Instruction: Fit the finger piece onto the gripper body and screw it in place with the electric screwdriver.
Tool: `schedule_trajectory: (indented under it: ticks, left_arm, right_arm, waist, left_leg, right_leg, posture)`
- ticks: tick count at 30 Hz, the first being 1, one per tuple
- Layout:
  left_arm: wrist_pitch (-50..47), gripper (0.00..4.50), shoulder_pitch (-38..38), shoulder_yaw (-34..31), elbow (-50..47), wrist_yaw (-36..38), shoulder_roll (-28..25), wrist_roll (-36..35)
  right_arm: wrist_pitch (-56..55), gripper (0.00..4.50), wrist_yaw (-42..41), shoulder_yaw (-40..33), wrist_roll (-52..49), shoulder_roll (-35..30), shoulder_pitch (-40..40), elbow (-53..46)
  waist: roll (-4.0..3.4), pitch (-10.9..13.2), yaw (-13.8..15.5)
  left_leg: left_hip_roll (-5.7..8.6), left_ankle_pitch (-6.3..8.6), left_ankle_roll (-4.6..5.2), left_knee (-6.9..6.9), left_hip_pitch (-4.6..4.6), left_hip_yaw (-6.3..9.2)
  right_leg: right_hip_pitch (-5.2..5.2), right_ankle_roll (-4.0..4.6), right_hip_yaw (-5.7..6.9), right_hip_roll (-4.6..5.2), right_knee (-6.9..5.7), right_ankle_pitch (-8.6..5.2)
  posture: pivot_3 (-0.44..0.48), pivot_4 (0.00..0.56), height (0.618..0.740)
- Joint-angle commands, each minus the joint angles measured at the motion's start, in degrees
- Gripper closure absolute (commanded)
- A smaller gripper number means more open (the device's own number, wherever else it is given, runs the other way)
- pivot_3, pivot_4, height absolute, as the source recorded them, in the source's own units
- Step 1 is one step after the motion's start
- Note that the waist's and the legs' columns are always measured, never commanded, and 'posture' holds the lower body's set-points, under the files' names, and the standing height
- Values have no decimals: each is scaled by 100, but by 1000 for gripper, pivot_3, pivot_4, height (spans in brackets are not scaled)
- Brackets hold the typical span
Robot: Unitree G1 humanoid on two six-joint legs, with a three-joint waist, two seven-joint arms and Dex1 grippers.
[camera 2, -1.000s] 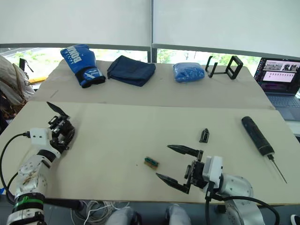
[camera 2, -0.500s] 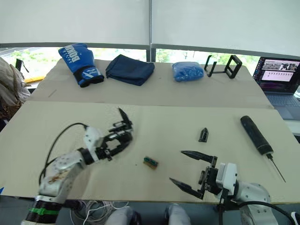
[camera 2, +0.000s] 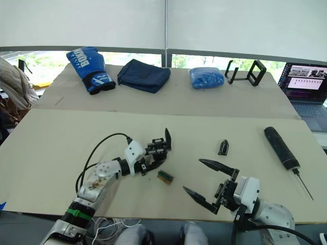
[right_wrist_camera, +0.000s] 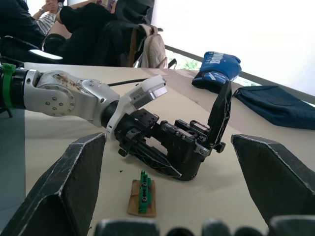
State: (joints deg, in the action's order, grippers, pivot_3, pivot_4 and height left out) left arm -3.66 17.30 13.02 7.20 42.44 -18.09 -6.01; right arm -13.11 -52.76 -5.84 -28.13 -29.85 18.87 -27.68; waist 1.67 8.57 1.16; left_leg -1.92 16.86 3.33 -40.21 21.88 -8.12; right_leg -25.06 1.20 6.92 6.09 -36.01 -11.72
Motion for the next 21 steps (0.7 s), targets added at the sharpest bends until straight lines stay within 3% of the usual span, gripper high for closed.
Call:
schedule_trajectory:
  ticks: [1, 7, 11, 12, 17, 21]
  left_arm:
    - [368, 2212, -102, 49, -144, -80, -41, 197]
    - [258, 2212, -253, -48, -188, -87, 7, 28]
    - [-83, 260, -365, -337, -388, 354, -92, -614]
    - [-141, 20, -385, -428, -398, 503, -212, -728]
    - [54, 20, -328, -569, -69, 1227, -720, -915]
    - [105, 20, 172, -644, 506, 1784, -754, -1129]
  right_arm:
    - [-108, 0, 7, -106, -26, -21, 48, -133]
    - [-152, 0, -36, -66, -6, -12, 46, -77]
    - [-155, 0, -18, -149, -25, -14, 50, -57]
    - [-161, 0, -19, -183, -39, -18, 77, -63]
    - [-191, 0, -51, -230, -38, -12, 191, -84]
    - [-179, 0, -25, -200, 2, 18, 204, -102]
  waist:
    - [-1, -1, -4]
    - [-14, -8, -25]
    - [-14, -8, -33]
    - [-14, -8, -34]
    - [-16, -8, -33]
    - [-17, -8, 5]
  left_leg:
    - [0, 1, 1, -1, -2, 0]
    - [0, 8, 13, 0, -13, -1]
    - [-1, 7, 11, -1, -12, -1]
    - [-1, 6, 10, -1, -10, 0]
    - [-1, 6, 10, 0, -13, 0]
    - [1, 6, 10, -8, -9, 0]
  right_leg:
    - [2, 0, 1, 1, 0, 0]
    - [6, -2, 1, 6, -1, -1]
    - [6, -5, 1, 7, -1, -3]
    - [5, -8, 2, 6, -1, -5]
    - [5, -34, 3, 5, -4, -20]
    - [8, -35, 8, 0, -4, -21]
  posture:
    - [0, 150, 740]
    - [0, 150, 740]
    - [0, 150, 740]
    - [0, 150, 740]
    - [0, 150, 740]
    - [0, 150, 740]
